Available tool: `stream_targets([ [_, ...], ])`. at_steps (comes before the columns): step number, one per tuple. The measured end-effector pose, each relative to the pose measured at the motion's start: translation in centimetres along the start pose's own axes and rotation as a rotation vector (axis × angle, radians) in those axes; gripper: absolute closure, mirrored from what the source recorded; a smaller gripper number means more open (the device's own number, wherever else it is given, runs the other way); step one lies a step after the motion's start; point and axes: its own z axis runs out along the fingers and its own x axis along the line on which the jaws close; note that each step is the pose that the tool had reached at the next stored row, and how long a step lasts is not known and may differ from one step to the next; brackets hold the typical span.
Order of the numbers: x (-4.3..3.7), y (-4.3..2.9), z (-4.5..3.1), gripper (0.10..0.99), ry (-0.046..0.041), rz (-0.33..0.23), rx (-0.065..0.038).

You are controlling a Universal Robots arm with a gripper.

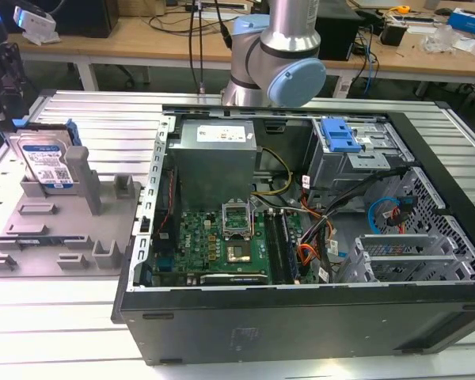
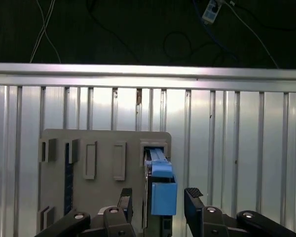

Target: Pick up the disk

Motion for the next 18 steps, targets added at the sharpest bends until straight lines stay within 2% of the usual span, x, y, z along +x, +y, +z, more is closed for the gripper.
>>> stream_targets([
  [3, 0.08, -0.13, 0.10, 0.545, 0.0000, 0.000, 0.000],
  [18, 0.01, -0.21, 2.51, 0.545, 0.0014, 0.000, 0.000],
])
